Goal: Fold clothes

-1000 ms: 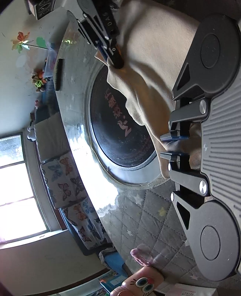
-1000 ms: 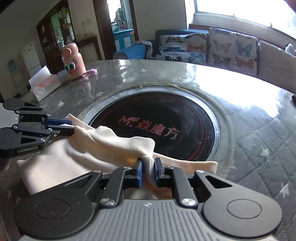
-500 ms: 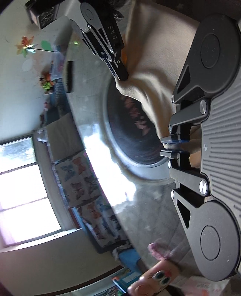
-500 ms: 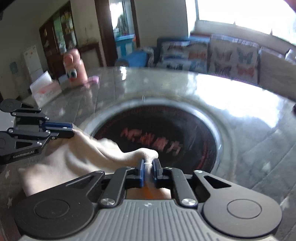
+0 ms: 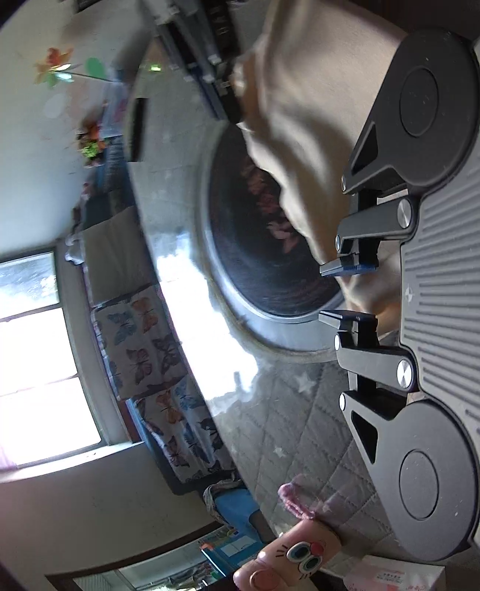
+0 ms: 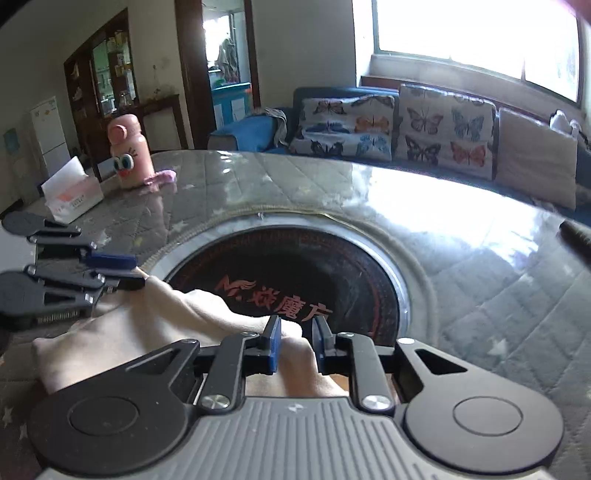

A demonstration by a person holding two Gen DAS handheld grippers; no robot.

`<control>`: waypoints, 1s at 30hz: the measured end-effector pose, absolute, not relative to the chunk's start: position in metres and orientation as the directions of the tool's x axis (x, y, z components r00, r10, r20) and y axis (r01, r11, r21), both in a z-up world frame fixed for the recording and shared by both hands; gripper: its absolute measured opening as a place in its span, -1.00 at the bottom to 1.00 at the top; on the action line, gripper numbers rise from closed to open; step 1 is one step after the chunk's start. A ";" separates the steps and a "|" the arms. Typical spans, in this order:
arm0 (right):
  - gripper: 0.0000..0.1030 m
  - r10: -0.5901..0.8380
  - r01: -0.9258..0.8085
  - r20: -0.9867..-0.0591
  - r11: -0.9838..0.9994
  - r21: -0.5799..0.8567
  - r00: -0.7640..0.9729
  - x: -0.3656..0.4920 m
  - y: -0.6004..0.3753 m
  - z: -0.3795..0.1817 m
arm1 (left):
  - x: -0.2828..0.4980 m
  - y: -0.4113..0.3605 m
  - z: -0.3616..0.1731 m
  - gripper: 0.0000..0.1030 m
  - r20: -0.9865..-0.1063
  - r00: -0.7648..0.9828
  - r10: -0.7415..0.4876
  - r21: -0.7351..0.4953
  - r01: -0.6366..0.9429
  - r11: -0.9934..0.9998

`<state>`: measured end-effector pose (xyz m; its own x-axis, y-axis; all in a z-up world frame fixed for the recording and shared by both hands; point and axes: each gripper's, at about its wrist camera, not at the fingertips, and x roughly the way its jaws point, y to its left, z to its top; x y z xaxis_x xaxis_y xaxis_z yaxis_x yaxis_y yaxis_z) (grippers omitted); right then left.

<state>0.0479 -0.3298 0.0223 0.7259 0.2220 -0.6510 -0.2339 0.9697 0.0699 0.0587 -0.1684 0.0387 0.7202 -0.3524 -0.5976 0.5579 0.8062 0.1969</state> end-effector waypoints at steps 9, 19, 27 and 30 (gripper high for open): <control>-0.66 0.224 -0.235 -0.691 0.969 0.080 0.688 0.034 -0.331 0.011 | 0.052 -0.205 0.036 -0.65 -0.637 0.625 -0.451 0.134 0.666 0.734; -0.66 0.226 -0.215 -0.668 0.972 0.100 0.709 0.045 -0.334 0.006 | 0.066 -0.211 0.017 -0.65 -0.666 0.616 -0.421 0.119 0.645 0.755; -0.65 0.207 -0.232 -0.685 0.971 0.057 0.699 0.056 -0.323 0.001 | 0.063 -0.209 0.019 -0.65 -0.662 0.619 -0.422 0.116 0.641 0.758; -0.65 0.215 -0.247 -0.677 0.968 0.050 0.704 0.046 -0.323 0.011 | 0.056 -0.209 0.023 -0.60 -0.652 0.624 -0.430 0.121 0.645 0.754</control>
